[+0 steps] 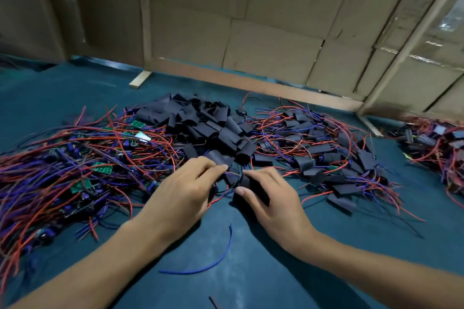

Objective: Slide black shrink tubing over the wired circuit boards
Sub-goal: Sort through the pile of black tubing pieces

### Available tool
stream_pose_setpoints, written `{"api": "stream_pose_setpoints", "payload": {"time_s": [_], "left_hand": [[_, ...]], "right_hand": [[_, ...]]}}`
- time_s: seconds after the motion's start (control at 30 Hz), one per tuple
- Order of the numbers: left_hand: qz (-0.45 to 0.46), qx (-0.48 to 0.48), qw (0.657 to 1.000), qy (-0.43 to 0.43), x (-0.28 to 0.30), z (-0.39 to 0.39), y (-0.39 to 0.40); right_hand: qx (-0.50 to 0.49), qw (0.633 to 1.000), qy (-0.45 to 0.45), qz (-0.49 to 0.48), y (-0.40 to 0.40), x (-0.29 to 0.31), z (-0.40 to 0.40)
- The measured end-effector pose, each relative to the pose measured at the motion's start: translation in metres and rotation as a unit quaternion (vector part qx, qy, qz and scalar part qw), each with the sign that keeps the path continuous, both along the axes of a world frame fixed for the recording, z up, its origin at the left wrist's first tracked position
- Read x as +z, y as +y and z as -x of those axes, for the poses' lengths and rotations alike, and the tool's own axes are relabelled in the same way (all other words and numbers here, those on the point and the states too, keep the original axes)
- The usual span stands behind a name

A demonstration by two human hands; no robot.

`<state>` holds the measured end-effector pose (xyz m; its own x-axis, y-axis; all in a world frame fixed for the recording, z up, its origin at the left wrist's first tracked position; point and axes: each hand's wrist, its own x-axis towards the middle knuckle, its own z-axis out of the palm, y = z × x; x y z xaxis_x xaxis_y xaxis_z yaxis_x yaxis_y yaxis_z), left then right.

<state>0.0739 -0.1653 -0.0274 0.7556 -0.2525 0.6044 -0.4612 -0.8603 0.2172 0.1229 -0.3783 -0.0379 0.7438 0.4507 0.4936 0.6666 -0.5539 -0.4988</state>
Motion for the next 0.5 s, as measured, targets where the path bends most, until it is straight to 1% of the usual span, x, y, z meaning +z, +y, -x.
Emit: {"api": "stream_pose_setpoints", "payload": {"time_s": [0.07,0.13,0.3,0.43,0.5], "left_hand": [[0.013,-0.038,0.999,-0.001,-0.0008,-0.0029,-0.0015],[0.03,-0.053,0.998,-0.01,0.0003,-0.0062,-0.0021],[0.043,-0.07,0.996,-0.024,0.0019,-0.0056,-0.0015],[0.042,-0.111,0.993,-0.025,0.0043,-0.0046,-0.0021],[0.037,-0.117,0.992,-0.02,0.0057,-0.0034,-0.0031]], "right_hand": [[-0.001,0.999,-0.041,-0.017,0.0005,-0.0017,0.0021],[-0.003,0.997,-0.069,-0.035,-0.0019,0.0014,0.0032],[0.039,0.992,-0.101,-0.06,0.0023,0.0049,0.009],[0.034,0.99,-0.105,-0.085,0.0016,0.0034,0.0082],[0.04,0.989,-0.108,-0.093,0.0013,0.0034,0.0074]]}}
